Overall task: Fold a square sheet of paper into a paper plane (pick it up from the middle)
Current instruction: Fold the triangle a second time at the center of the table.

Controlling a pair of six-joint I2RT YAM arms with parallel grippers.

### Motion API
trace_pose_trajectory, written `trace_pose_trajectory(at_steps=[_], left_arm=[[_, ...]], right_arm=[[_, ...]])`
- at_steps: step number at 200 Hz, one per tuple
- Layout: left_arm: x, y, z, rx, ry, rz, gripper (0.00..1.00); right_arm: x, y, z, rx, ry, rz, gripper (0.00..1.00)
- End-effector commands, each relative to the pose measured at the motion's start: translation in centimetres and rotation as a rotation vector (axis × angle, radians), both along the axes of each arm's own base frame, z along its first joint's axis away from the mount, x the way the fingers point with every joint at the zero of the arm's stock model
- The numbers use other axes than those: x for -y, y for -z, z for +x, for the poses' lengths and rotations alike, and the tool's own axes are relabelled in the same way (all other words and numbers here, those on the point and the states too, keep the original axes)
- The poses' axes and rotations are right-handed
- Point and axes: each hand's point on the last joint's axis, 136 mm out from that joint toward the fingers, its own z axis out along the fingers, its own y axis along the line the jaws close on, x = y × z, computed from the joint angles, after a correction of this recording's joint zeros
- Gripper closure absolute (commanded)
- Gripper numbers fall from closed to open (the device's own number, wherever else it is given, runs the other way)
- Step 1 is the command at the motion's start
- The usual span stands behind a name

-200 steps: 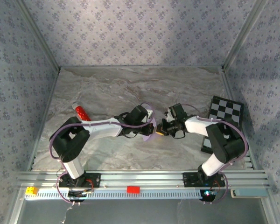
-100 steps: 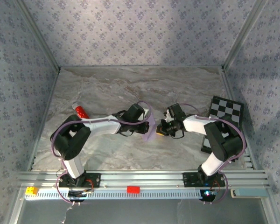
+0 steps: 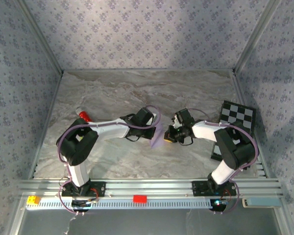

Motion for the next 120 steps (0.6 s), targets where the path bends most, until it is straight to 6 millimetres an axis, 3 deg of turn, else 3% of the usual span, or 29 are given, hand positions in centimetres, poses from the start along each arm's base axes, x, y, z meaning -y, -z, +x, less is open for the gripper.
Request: trace_pose_trajectory(at_steps=[1,120], left_arm=[[-0.5,0.7,0.4,0.003,0.006,0.056,1.00],[-1.4,1.8,0.7,0.004,-0.024,0.114,1.00]], right_arm=[[1.3,2.3,-2.2,-0.105,0.009,-0.091,0.99],[1.2,2.5,-2.3,-0.118,0.008,-0.099,0.99]])
